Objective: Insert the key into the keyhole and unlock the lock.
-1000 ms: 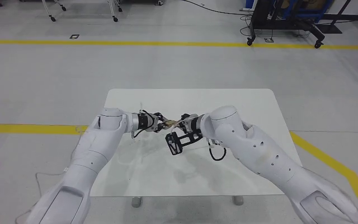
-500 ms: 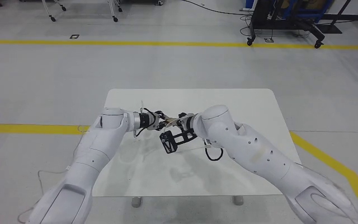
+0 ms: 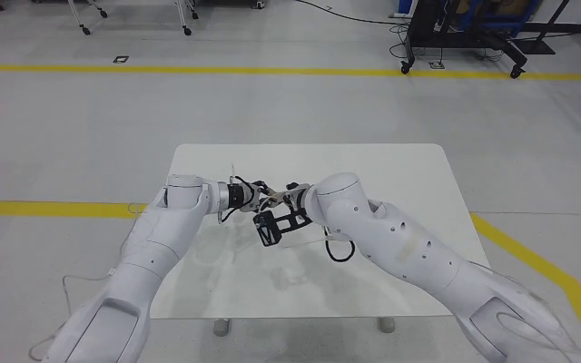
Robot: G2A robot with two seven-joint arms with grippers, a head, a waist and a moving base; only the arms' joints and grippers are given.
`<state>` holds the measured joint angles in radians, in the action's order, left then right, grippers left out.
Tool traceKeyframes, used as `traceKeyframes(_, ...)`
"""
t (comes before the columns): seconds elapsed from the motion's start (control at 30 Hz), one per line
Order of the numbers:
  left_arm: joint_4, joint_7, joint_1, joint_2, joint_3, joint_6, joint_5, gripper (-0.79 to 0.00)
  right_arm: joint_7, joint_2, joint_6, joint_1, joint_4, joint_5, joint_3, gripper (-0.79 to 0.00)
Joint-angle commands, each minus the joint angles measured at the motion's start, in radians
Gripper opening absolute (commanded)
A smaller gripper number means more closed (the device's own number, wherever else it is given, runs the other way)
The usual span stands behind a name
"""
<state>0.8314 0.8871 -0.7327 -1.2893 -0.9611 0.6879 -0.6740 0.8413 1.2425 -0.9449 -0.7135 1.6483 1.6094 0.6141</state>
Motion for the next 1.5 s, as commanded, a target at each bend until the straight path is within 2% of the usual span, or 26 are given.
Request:
traceKeyframes(0.0,0.000,0.000,0.000,0.000,0.000,0.000,-0.001,-0.785,0.007,0.003,0.000,0.001,0.002,-0.004,0.000,-0.785)
traceKeyframes(0.23,-0.001,-0.005,-0.001,0.001,-0.001,0.000,-0.006,-0.785,0.041,0.005,0.008,-0.010,0.008,-0.003,0.008,-0.785)
traceKeyframes(0.73,-0.002,-0.002,-0.001,0.000,0.004,0.004,-0.016,-0.785,0.026,0.021,0.024,-0.005,-0.024,0.001,0.010,-0.785)
traceKeyframes(1.47,-0.025,0.012,0.010,-0.001,0.005,0.017,-0.047,-0.785,0.043,0.026,0.012,-0.027,0.004,0.034,0.037,-0.785)
